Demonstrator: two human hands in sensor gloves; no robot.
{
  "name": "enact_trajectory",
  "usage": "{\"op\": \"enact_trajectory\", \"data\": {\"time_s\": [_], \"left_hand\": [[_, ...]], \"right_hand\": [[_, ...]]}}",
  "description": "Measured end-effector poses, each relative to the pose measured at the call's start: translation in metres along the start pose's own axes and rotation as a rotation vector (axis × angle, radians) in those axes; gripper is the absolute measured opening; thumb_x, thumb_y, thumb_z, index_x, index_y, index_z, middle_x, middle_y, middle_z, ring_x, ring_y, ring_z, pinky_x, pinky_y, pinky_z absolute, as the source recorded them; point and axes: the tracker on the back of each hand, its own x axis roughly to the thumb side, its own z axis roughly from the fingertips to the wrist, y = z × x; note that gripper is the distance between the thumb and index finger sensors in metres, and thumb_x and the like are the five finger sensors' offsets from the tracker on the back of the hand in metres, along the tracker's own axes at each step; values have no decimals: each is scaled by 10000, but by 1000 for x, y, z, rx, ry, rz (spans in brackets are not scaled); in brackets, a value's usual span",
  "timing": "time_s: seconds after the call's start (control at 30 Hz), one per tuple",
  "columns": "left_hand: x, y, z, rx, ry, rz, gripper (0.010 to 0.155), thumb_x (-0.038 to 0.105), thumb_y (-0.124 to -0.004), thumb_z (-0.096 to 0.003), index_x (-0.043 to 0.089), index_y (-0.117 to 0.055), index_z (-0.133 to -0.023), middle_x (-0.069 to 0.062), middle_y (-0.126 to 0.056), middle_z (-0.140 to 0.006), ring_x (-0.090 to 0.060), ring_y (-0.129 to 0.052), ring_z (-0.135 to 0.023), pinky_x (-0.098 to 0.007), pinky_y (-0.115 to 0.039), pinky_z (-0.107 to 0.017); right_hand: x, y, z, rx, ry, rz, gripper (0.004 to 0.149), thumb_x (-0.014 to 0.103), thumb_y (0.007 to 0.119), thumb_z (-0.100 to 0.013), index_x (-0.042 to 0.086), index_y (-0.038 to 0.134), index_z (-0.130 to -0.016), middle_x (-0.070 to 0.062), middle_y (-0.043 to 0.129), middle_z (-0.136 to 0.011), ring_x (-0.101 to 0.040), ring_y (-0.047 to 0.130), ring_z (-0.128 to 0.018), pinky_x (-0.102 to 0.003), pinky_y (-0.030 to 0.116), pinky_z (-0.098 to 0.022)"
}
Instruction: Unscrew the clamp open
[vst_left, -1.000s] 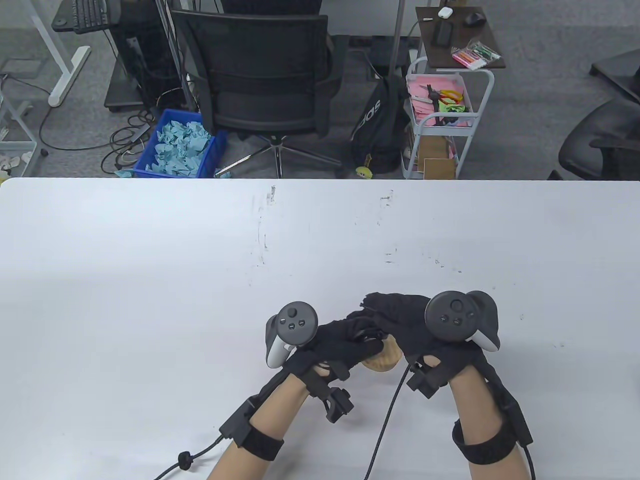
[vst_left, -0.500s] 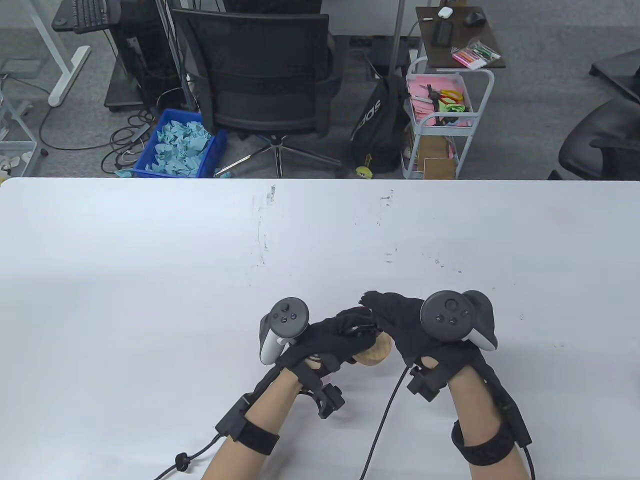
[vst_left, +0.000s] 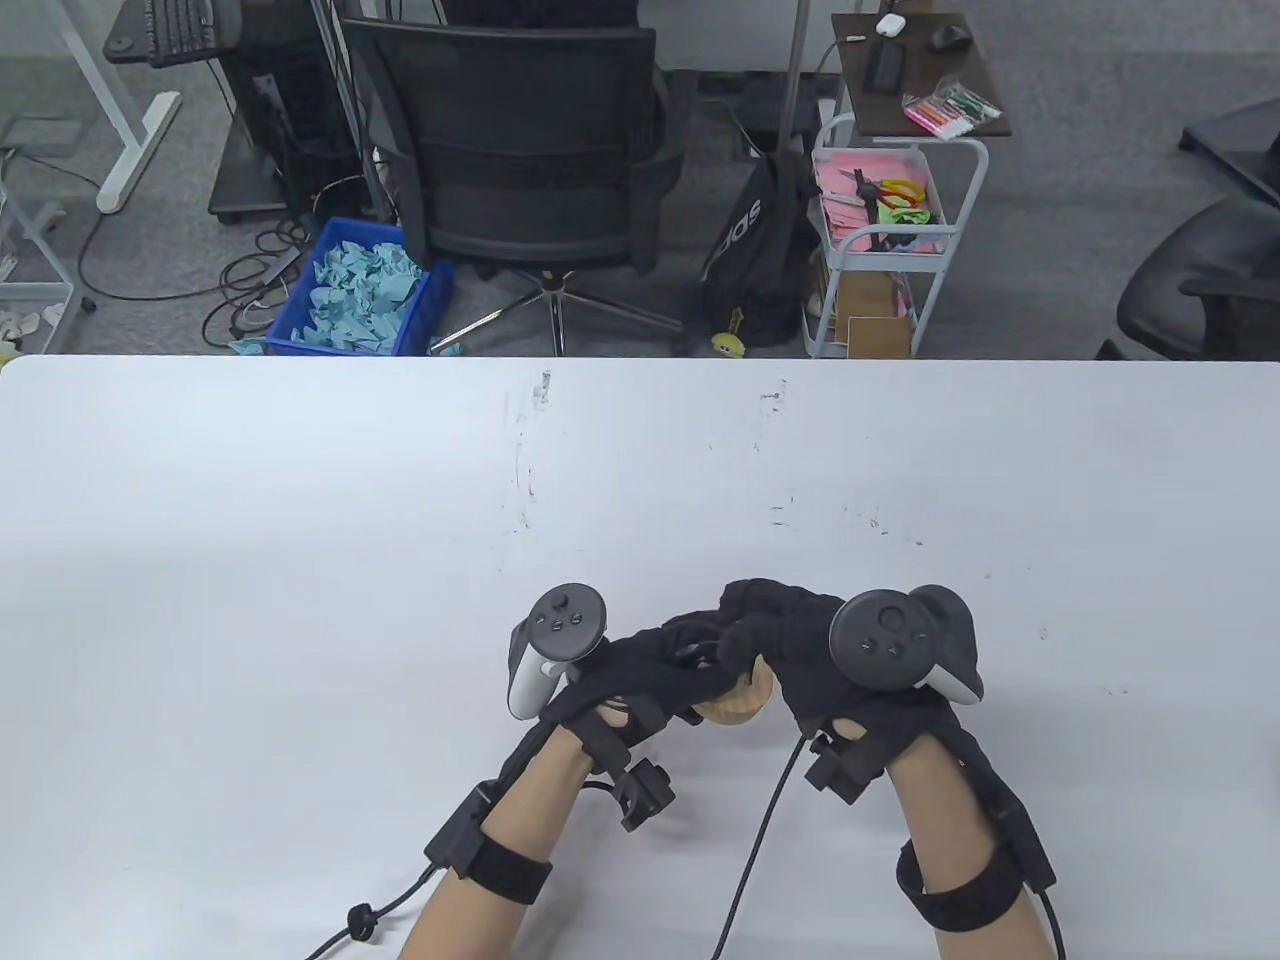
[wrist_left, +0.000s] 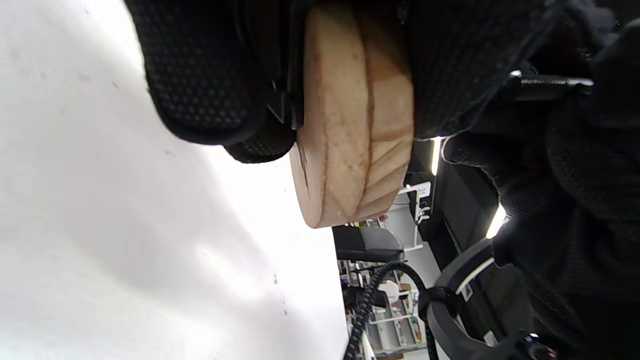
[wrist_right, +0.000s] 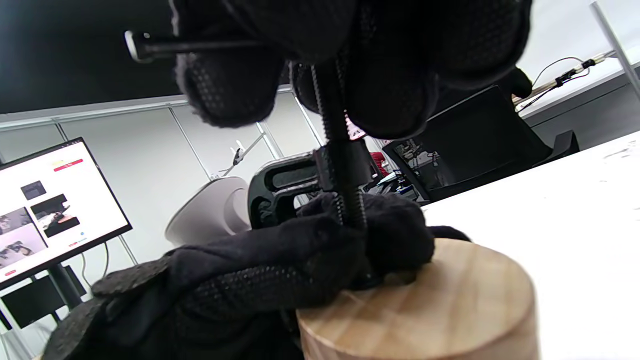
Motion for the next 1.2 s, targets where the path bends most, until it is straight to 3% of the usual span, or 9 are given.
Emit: {"op": "enact_trajectory", "data": {"time_s": [0.1, 0.27, 0.43, 0.53, 0.8, 0.9, 1.03, 1.2], "left_hand": [[0, 0, 0, 20, 7, 0, 445, 427, -911, -453, 300, -833, -873, -117, -587, -1121, -207, -1060, -665, -186, -952, -500], [2, 1, 4, 99, 8, -56, 444, 439, -900, -460, 307, -825, -877, -114, -581, -1123, -195, -1058, -669, -176, -949, -502], [6, 0, 8, 179, 9, -115, 445, 444, -896, -463, 307, -823, -879, -118, -584, -1120, -193, -1061, -664, -171, -951, -499], [6, 0, 8, 182, 9, -124, 447, 443, -899, -461, 302, -826, -879, -121, -586, -1117, -195, -1062, -660, -173, -952, -495], [6, -4, 6, 162, 17, -124, 449, 438, -900, -461, 297, -826, -881, -122, -585, -1117, -203, -1058, -663, -178, -950, -497], [5, -5, 6, 160, 19, -156, 446, 439, -899, -457, 301, -830, -875, -121, -590, -1116, -198, -1064, -659, -176, -954, -495], [4, -9, 2, 79, -6, -34, 447, 425, -900, -460, 297, -826, -881, -112, -587, -1121, -209, -1054, -670, -188, -948, -500], [5, -14, 0, 18, -18, -22, 439, 410, -898, -462, 293, -829, -879, -110, -589, -1122, -219, -1053, -674, -199, -947, -503]], "right_hand": [[-2, -6, 2, -8, 19, 0, 424, 174, 706, -439, 331, 871, -795, -57, 637, -998, -353, 867, -751, -548, 685, -574], [-9, -18, 8, -33, 45, -77, 559, 299, 755, -446, 281, 646, -995, -62, 574, -1027, -389, 823, -789, -562, 655, -593], [-16, -22, 11, -24, 145, -63, 686, 538, 772, -404, 203, 657, -991, -86, 674, -947, -385, 837, -744, -559, 658, -571], [-17, -22, 10, -29, 169, -14, 725, 612, 749, -386, 179, 693, -965, -92, 730, -895, -370, 876, -680, -541, 688, -535], [-11, -20, 8, -41, 158, 86, 645, 514, 817, -382, 187, 730, -932, -76, 778, -861, -339, 911, -685, -539, 703, -544], [-10, -20, 8, -30, 152, 88, 585, 413, 851, -387, 189, 751, -918, -74, 800, -851, -339, 922, -704, -558, 686, -570], [-10, -20, 7, -101, 105, 111, 499, 292, 851, -387, 220, 785, -876, -30, 850, -798, -302, 944, -692, -554, 687, -583], [-9, -18, 7, -89, 88, 139, 444, 236, 823, -391, 295, 817, -831, 23, 826, -825, -330, 857, -798, -596, 595, -646]]}}
